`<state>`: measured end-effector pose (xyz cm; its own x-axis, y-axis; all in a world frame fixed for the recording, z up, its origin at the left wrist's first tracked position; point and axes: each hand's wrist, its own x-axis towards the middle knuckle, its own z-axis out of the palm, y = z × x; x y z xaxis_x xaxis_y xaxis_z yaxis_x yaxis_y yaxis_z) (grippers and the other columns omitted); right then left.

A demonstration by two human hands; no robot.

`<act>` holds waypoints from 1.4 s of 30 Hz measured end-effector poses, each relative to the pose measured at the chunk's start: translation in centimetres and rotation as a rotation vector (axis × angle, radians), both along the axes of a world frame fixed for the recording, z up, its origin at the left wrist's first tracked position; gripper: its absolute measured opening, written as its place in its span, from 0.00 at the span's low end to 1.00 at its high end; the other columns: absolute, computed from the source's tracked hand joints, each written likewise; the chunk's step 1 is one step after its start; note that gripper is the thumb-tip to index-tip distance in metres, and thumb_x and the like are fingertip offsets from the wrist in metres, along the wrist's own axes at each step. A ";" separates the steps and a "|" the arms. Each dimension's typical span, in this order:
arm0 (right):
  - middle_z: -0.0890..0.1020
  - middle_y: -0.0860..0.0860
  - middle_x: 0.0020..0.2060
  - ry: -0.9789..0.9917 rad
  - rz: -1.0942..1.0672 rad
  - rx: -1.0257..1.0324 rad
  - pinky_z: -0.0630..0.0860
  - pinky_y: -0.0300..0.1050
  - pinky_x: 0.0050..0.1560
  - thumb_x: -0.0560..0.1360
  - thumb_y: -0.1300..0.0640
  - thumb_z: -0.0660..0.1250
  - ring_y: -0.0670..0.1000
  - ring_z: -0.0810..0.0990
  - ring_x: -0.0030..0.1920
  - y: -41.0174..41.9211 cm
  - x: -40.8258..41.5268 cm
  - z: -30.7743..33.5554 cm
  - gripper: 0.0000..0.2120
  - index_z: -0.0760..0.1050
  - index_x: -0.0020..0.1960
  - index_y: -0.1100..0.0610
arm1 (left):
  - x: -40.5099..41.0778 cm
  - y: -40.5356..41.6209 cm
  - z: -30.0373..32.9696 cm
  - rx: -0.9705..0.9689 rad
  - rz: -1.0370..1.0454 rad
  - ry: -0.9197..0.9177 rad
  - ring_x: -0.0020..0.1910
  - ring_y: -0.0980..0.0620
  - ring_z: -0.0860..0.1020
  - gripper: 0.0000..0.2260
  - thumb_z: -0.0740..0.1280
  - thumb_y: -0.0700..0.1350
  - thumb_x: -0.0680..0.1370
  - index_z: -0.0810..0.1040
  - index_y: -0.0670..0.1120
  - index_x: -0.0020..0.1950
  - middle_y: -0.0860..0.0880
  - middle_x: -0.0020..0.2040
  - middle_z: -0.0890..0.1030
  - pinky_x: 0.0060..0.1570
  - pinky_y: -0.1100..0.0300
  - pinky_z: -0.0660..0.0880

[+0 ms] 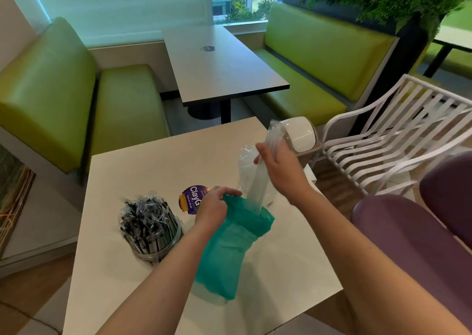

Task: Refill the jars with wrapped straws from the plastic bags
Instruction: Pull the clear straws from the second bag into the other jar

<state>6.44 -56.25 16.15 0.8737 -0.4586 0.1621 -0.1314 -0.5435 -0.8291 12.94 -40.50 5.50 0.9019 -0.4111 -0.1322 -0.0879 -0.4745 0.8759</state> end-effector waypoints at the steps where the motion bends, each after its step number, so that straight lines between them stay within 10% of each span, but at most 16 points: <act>1: 0.81 0.45 0.41 -0.034 -0.017 -0.043 0.78 0.46 0.46 0.79 0.39 0.55 0.43 0.80 0.42 -0.5 0.0 0.9 0.22 0.70 0.60 0.56 | 0.0 -0.3 0.2 0.031 0.011 -0.026 0.57 0.53 0.76 0.26 0.53 0.31 0.74 0.81 0.59 0.44 0.53 0.56 0.79 0.57 0.55 0.75; 8: 0.81 0.49 0.42 -0.120 -0.044 -0.134 0.82 0.57 0.42 0.80 0.40 0.55 0.49 0.81 0.41 -1.7 -0.2 3.3 0.19 0.67 0.58 0.56 | 0.2 -2.6 0.7 0.061 0.149 -0.154 0.48 0.51 0.77 0.07 0.61 0.47 0.81 0.73 0.51 0.58 0.49 0.54 0.79 0.47 0.51 0.77; 13: 0.81 0.50 0.45 -0.098 -0.007 -0.054 0.83 0.51 0.34 0.79 0.40 0.57 0.49 0.82 0.42 -1.5 -0.4 3.2 0.19 0.67 0.59 0.54 | 0.6 -3.4 0.5 0.111 0.031 -0.069 0.55 0.54 0.73 0.28 0.68 0.61 0.75 0.68 0.54 0.73 0.51 0.62 0.73 0.50 0.57 0.72; 38: 0.71 0.52 0.66 0.214 0.010 -0.167 0.77 0.46 0.58 0.74 0.45 0.70 0.54 0.76 0.62 -2.7 1.0 -3.0 0.29 0.69 0.70 0.56 | 1.7 -4.0 -0.3 0.142 0.010 -0.021 0.63 0.50 0.75 0.28 0.70 0.54 0.76 0.67 0.54 0.74 0.52 0.67 0.75 0.54 0.54 0.72; 42: 0.67 0.50 0.68 -0.032 -0.046 -0.296 0.70 0.45 0.64 0.68 0.47 0.76 0.49 0.69 0.66 -2.3 0.9 -2.4 0.38 0.62 0.72 0.48 | 1.7 -4.0 -0.2 0.151 0.005 -0.031 0.63 0.51 0.75 0.28 0.70 0.54 0.76 0.67 0.54 0.74 0.52 0.67 0.76 0.51 0.57 0.70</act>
